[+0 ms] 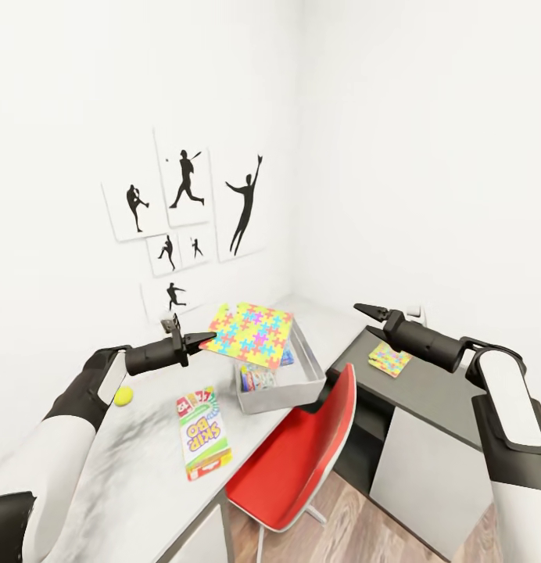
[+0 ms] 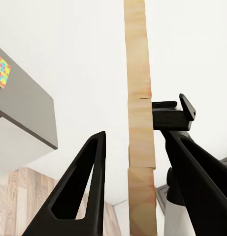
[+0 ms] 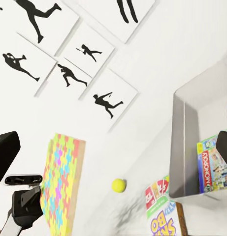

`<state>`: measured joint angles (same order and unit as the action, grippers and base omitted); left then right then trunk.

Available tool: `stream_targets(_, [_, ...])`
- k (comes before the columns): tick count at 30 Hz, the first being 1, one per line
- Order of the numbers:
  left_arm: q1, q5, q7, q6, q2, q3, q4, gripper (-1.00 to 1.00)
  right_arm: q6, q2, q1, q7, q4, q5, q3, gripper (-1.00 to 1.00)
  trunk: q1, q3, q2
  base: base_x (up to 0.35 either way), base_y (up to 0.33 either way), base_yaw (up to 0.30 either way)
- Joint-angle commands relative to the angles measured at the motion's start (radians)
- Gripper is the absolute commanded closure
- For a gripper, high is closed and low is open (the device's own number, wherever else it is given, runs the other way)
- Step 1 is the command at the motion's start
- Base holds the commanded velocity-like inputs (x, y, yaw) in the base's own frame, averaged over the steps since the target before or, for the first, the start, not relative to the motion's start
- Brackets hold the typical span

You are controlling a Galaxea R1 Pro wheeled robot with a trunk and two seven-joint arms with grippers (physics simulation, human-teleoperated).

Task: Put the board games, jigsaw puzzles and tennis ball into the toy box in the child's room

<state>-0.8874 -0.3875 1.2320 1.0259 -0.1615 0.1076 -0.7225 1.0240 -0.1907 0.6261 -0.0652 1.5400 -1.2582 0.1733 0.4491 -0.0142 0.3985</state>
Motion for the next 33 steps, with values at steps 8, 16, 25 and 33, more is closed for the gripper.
stream_targets(8, [-0.001, 0.002, -0.001, 0.003, 0.005, 0.0, 0.0, 1.0, 0.004, 0.001, 0.002, -0.007, 0.0, -0.008, 0.0, -1.0, 0.001, -0.001, 0.002, 0.222, -0.213, 0.0])
stream_targets(16, [-0.001, 0.001, -0.024, 0.002, 0.019, 0.0, 0.0, 1.0, 0.004, 0.001, 0.003, -0.007, 0.002, -0.007, -0.001, -1.0, 0.001, -0.001, 0.002, 0.161, -0.275, 0.01])
stream_targets(25, [-0.001, -0.002, -0.035, 0.002, 0.022, 0.001, 0.0, 1.0, 0.005, -0.001, 0.004, -0.007, 0.0, -0.007, -0.001, -1.0, 0.001, -0.001, 0.002, 0.154, -0.248, 0.147])
stream_targets(33, [-0.001, -0.003, -0.035, 0.002, 0.022, 0.001, 0.0, 1.0, 0.005, -0.001, 0.004, -0.007, 0.001, -0.007, -0.001, -1.0, 0.001, -0.001, 0.002, 0.154, -0.172, 0.252])
